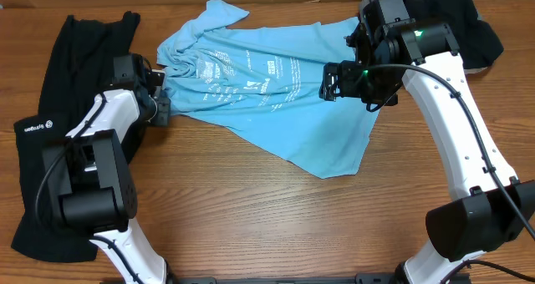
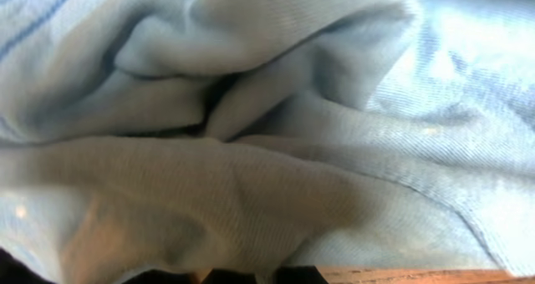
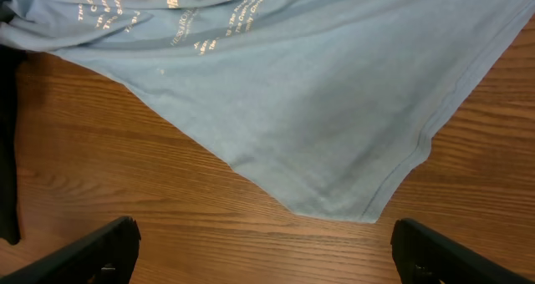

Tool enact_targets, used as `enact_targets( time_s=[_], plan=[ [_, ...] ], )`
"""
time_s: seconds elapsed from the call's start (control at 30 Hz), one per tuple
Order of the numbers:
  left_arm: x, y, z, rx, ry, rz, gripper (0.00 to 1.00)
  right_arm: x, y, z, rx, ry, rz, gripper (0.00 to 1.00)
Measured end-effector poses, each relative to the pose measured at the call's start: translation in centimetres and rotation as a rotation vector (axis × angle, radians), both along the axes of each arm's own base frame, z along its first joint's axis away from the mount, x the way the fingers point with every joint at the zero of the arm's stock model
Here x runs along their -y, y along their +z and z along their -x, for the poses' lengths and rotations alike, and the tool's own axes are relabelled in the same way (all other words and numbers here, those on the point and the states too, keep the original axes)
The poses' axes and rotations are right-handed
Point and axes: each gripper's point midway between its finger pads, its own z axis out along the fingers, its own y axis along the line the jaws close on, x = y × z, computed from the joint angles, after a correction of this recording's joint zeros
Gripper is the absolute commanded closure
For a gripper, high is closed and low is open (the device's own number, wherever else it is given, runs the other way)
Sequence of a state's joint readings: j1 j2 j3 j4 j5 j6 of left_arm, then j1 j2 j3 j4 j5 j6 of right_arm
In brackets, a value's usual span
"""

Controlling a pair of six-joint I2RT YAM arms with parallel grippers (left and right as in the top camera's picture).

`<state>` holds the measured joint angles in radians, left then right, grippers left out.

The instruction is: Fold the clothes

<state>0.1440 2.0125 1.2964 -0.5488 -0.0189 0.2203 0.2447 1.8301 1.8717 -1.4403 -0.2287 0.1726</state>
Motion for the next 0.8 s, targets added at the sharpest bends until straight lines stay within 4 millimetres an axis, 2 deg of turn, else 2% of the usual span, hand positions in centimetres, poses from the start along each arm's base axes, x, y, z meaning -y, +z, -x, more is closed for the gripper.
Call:
enact_targets(
  time_s=[0.03, 0.13, 0.2, 0.23, 0.3, 0.37, 0.47, 0.63, 0.8],
  plan=[
    [0.0, 0.0, 0.3, -0.022, 0.019, 0.008, 0.96, 0.0, 0.0, 0.0, 0.000, 0.000, 0.000, 0.00],
    [0.4, 0.4, 3.4, -0.184, 0.088, 0.041, 0.96, 0.1, -0.1, 0.2, -0.013, -0.010, 0.001, 0.00],
    [0.8, 1.9, 6.3, -0.346, 0.149, 0.065, 0.96, 0.2, -0.2, 0.9, -0.044, -0.022, 0.006, 0.01],
    [0.9, 2.9, 6.9, -0.391, 0.174, 0.071, 0.96, 0.4, -0.3, 1.4, -0.068, -0.032, 0.012, 0.03],
    [1.1, 5.8, 7.4, -0.443, 0.215, 0.082, 0.96, 0.6, -0.5, 2.4, -0.116, -0.048, 0.020, 0.04],
    [1.1, 8.7, 6.9, -0.434, 0.241, 0.090, 0.96, 0.8, -0.6, 3.2, -0.154, -0.068, 0.028, 0.05],
    [1.2, 11.8, 6.9, -0.430, 0.258, 0.092, 0.96, 1.4, -0.7, 4.2, -0.207, -0.113, 0.054, 0.10],
    [1.6, 13.0, 9.9, -0.552, 0.263, 0.094, 0.96, 2.5, -1.0, 5.4, -0.243, -0.200, 0.146, 0.10],
    [2.6, 12.9, 9.9, -0.561, 0.234, 0.139, 0.96, 1.5, -1.2, 7.7, -0.227, -0.217, 0.184, 0.10]
  ],
)
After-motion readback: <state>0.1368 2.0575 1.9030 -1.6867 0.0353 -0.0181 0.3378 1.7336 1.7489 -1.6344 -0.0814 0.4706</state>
